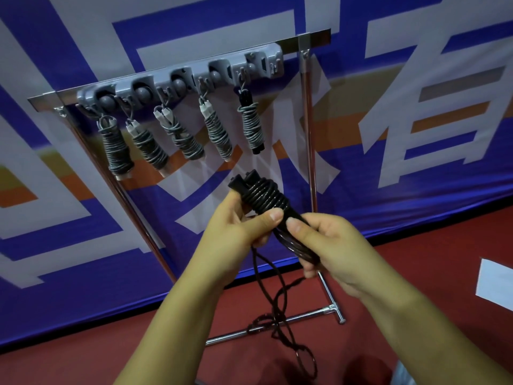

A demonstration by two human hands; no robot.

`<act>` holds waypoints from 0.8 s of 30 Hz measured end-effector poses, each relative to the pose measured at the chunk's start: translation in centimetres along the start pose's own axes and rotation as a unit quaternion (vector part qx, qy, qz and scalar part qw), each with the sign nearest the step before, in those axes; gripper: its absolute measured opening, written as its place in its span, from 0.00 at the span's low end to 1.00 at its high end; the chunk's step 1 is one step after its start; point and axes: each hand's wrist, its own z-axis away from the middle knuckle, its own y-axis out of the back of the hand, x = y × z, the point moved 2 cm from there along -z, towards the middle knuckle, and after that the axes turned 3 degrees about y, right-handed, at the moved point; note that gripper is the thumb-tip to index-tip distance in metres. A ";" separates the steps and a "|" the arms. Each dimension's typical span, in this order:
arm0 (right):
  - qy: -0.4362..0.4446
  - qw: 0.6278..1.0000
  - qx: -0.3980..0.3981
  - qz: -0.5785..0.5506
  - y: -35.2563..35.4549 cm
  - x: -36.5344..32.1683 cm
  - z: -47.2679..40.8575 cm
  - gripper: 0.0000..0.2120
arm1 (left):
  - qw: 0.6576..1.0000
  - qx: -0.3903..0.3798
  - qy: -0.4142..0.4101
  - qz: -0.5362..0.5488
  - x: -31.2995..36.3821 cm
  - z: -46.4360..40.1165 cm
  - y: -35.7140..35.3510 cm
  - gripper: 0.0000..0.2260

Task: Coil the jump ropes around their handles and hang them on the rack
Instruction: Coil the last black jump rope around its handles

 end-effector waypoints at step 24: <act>-0.026 0.977 -0.129 -0.168 0.5 -0.8 0.1 0.14 | 0.990 -0.063 -0.064 -0.113 1.8 1.0 3.1 0.12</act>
